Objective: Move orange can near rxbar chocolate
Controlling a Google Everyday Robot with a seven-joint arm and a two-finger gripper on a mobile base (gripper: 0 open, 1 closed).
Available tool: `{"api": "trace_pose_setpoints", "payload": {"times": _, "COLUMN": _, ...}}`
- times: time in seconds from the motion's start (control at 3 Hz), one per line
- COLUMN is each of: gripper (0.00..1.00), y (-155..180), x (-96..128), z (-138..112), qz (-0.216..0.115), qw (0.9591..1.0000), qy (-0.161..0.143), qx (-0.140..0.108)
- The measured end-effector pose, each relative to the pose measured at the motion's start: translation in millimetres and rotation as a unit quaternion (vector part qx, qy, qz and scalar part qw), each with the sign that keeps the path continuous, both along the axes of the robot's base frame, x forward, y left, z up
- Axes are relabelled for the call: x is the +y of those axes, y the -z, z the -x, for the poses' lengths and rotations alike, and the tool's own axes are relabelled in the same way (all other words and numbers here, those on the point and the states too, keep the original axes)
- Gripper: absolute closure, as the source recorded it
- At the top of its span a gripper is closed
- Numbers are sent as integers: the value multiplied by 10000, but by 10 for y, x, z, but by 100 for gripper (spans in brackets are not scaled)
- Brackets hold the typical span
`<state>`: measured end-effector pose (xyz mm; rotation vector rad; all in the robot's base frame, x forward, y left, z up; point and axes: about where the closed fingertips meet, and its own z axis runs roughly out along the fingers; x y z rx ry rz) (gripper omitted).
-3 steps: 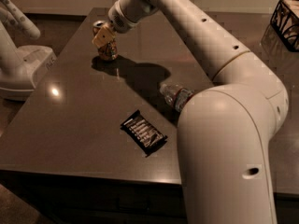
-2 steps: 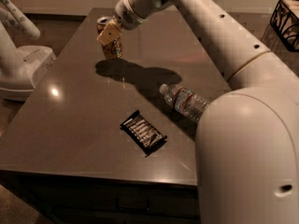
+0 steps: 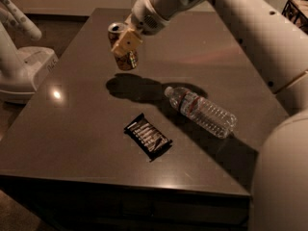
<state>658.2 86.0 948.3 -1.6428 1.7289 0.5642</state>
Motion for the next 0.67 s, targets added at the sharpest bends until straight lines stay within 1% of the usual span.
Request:
{"api": "trace_pose_setpoints", "payload": {"times": 0.33, "gripper": 100, "y": 63, "x": -181, "z": 310, "qz": -4, "qw": 9988, "qy": -480, "qx": 21}}
{"api": "trace_pose_setpoints", "payload": {"times": 0.67, "gripper": 100, "y": 176, "x": -293, "z": 560, "qz": -114, "qw": 9961, "qy": -859, "qx": 193}}
